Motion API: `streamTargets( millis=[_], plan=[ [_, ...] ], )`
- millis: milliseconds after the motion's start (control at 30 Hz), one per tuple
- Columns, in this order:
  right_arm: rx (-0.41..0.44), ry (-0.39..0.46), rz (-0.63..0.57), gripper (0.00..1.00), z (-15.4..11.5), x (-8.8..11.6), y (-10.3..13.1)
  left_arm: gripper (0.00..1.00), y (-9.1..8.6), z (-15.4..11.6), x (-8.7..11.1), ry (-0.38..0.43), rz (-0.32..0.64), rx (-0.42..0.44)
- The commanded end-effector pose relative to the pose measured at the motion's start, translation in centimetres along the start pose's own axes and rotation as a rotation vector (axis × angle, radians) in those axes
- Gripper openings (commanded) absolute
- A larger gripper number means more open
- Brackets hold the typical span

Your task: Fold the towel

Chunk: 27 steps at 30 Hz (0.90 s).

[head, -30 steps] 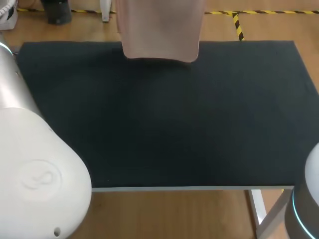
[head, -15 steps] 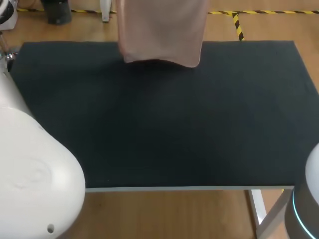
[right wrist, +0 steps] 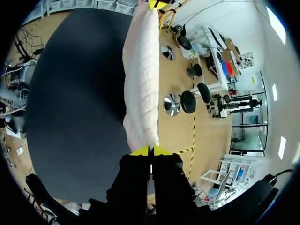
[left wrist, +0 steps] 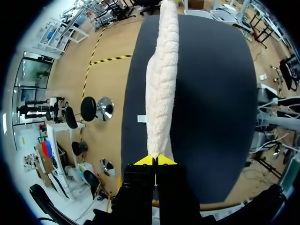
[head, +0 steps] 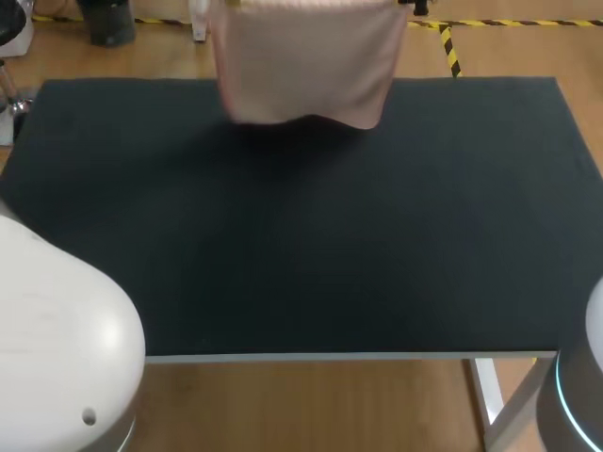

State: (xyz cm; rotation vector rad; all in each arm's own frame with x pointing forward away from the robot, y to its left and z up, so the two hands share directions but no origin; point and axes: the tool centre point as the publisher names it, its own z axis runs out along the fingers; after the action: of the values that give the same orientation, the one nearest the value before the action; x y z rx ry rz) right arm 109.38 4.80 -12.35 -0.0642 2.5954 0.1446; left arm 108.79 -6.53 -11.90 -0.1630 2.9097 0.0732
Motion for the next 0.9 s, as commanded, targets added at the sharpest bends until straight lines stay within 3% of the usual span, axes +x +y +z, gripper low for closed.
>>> streamTargets(
  millis=[33,467,900],
  plan=[
    [-0.014,-0.037,-0.003,0.0,-0.8,2.8,-0.5,0.0,0.7,0.8,2.9,-0.056,0.007,0.047],
    [-0.045,-0.022,-0.01,0.0,-1.7,8.7,0.3,0.0,1.8,0.8,7.2,-0.042,0.018,0.071],
    [-0.059,-0.002,-0.007,0.0,-2.4,12.1,0.3,0.0,2.1,1.9,10.6,0.003,0.041,0.092]
  ],
)
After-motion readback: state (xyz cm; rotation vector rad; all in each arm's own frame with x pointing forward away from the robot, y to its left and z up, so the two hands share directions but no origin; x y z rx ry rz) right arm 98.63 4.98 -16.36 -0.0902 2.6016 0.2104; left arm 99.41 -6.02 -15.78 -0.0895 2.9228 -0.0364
